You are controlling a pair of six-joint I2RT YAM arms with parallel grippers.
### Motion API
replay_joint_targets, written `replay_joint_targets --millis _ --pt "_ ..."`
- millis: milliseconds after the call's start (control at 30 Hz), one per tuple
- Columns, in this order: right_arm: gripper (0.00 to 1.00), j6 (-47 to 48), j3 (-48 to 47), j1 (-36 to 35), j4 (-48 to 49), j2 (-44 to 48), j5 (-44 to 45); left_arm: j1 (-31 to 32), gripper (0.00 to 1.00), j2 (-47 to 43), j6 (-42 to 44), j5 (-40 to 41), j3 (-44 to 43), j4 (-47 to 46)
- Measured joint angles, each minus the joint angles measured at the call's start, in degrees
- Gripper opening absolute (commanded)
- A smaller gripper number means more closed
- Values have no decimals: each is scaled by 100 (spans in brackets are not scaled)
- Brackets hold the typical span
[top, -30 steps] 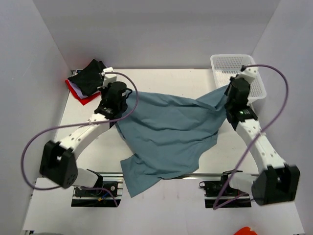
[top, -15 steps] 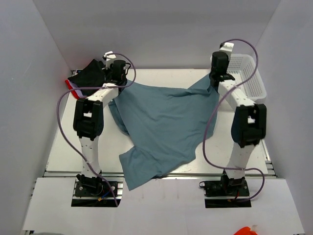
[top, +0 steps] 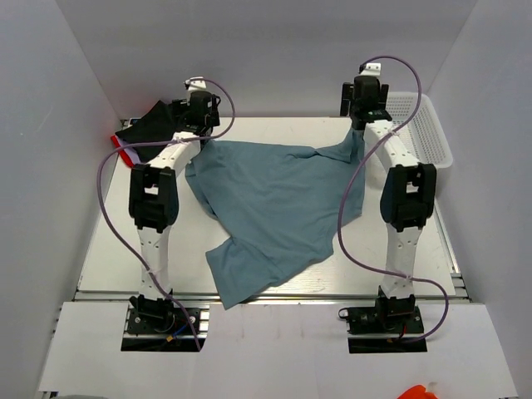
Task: Fold and stack the t-shirts
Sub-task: Flatten out the tshirt
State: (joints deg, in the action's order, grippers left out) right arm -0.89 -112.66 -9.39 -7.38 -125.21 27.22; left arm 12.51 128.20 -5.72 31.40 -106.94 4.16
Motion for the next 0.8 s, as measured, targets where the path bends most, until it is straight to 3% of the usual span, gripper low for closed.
replay_joint_targets --millis 167,400,533,800 --pt "89 -24 402 -4 -468 885 -605 103 100 -1032 72 -1193 463 525" --pt "89 -444 1600 -4 -925 2656 -1447 560 100 -3156 -15 -3001 2079 793" --pt "89 -763 2756 -7 -1088 3311 -1696 1558 100 -3727 -44 -3550 3200 957" --pt "89 -1565 4736 2 -1668 4273 -1725 3604 100 -3947 -105 -3753 4723 2052"
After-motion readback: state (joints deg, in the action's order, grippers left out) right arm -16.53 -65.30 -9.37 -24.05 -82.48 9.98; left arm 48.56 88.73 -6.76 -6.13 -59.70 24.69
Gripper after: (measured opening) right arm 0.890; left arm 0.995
